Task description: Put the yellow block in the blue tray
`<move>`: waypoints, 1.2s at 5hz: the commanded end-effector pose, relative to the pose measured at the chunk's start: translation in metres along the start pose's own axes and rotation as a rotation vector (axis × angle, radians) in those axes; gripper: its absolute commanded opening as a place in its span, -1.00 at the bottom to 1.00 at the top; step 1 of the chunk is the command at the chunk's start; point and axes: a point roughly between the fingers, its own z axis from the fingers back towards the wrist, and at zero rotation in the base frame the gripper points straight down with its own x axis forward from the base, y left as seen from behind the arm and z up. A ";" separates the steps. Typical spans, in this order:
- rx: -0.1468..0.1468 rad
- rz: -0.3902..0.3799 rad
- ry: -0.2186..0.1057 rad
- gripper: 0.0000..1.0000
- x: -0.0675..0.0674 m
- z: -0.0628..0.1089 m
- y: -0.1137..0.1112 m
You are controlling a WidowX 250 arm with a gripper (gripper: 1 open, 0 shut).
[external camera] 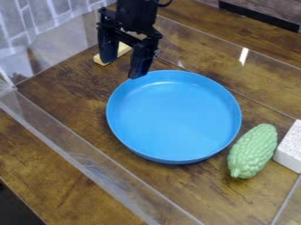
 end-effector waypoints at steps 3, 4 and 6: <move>0.007 -0.020 -0.129 1.00 0.007 0.025 0.017; 0.009 -0.041 -0.143 1.00 0.009 0.025 0.021; 0.016 -0.067 -0.159 1.00 0.013 0.021 0.027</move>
